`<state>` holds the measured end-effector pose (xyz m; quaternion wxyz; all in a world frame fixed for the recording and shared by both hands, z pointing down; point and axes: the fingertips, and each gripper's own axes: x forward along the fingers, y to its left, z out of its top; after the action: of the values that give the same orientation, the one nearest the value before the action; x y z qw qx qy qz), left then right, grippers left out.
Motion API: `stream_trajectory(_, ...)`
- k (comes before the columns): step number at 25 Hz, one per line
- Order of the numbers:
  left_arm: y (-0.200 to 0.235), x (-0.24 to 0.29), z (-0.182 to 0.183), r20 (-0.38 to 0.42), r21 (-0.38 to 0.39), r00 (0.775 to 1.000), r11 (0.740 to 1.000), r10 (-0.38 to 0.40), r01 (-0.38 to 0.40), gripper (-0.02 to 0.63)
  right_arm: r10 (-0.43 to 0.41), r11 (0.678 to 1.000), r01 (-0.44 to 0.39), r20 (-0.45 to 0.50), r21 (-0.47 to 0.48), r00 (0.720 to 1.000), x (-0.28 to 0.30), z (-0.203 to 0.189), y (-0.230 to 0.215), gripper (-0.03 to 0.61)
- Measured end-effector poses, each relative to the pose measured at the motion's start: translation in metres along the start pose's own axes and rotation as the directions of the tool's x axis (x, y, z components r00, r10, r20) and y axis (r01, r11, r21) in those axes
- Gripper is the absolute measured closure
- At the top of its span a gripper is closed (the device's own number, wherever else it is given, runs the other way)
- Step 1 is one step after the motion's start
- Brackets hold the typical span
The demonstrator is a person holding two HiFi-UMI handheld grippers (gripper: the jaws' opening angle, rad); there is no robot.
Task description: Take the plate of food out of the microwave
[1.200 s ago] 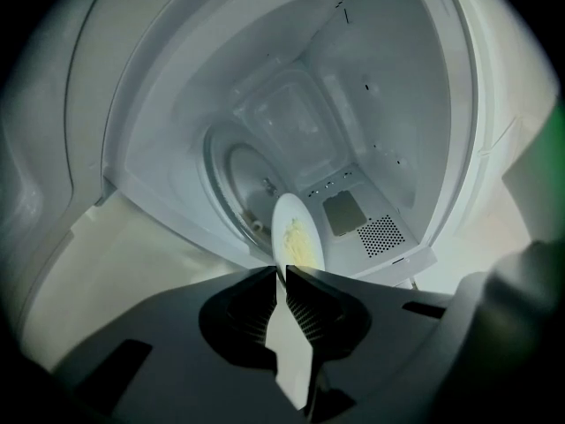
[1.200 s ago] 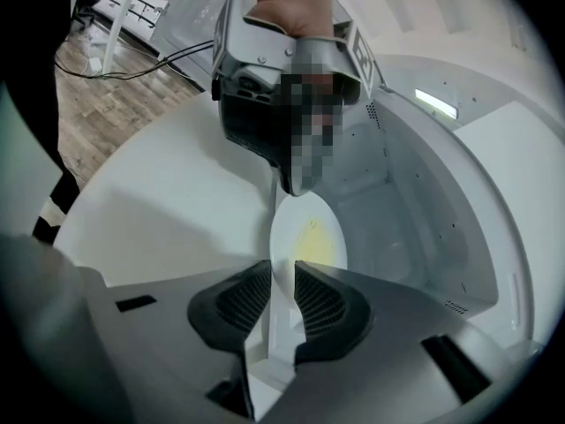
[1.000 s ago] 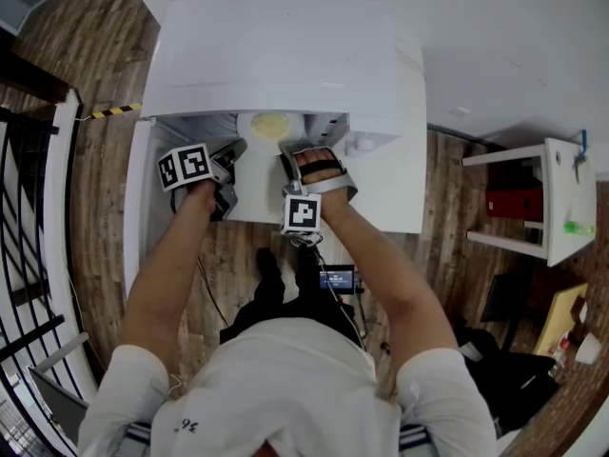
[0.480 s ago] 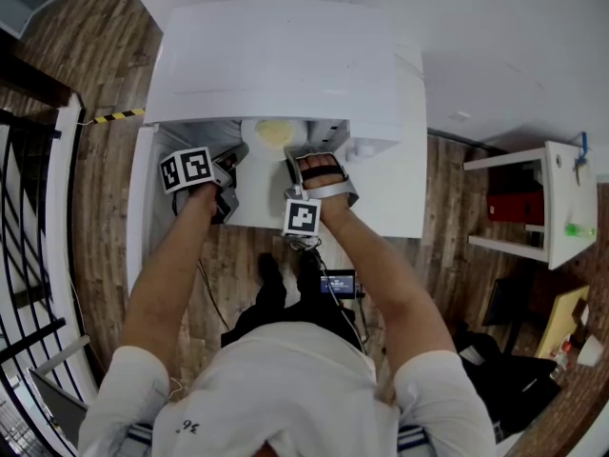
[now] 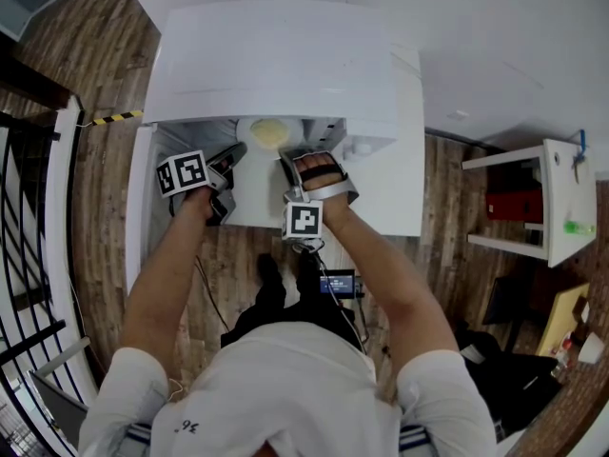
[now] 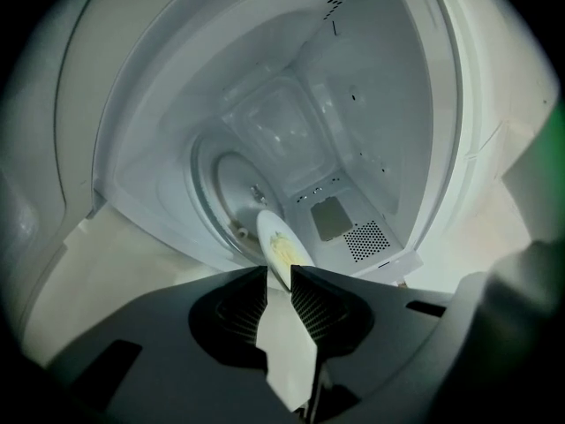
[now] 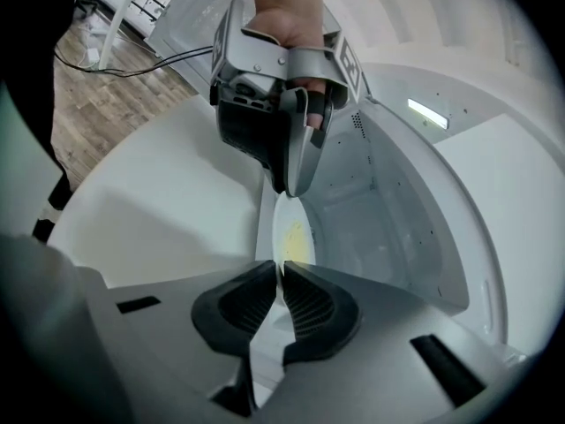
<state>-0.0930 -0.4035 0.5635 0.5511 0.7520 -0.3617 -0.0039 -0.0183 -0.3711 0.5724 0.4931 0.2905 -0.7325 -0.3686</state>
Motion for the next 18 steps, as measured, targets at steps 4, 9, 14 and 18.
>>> stream_trajectory(4,0.0,-0.001,-0.003,0.008,-0.012,1.0,1.0,-0.01,0.01,0.54,0.003,1.0,-0.003,0.029,-0.003,1.0,-0.01,0.005,0.003,0.552)
stream_trajectory(9,-0.002,0.0,-0.003,0.032,-0.026,0.999,0.999,-0.037,0.038,0.54,-0.004,0.999,0.007,0.056,-0.045,0.998,-0.021,0.008,0.008,0.558)
stream_trajectory(14,-0.004,-0.001,-0.011,0.028,-0.022,0.998,0.998,-0.052,0.053,0.541,-0.002,0.997,0.007,0.066,-0.072,0.998,-0.028,0.006,0.013,0.558)
stream_trajectory(18,-0.006,-0.002,-0.016,0.015,0.049,0.999,0.998,-0.031,0.03,0.541,-0.008,0.997,0.013,0.061,-0.072,0.998,-0.031,0.005,0.017,0.558)
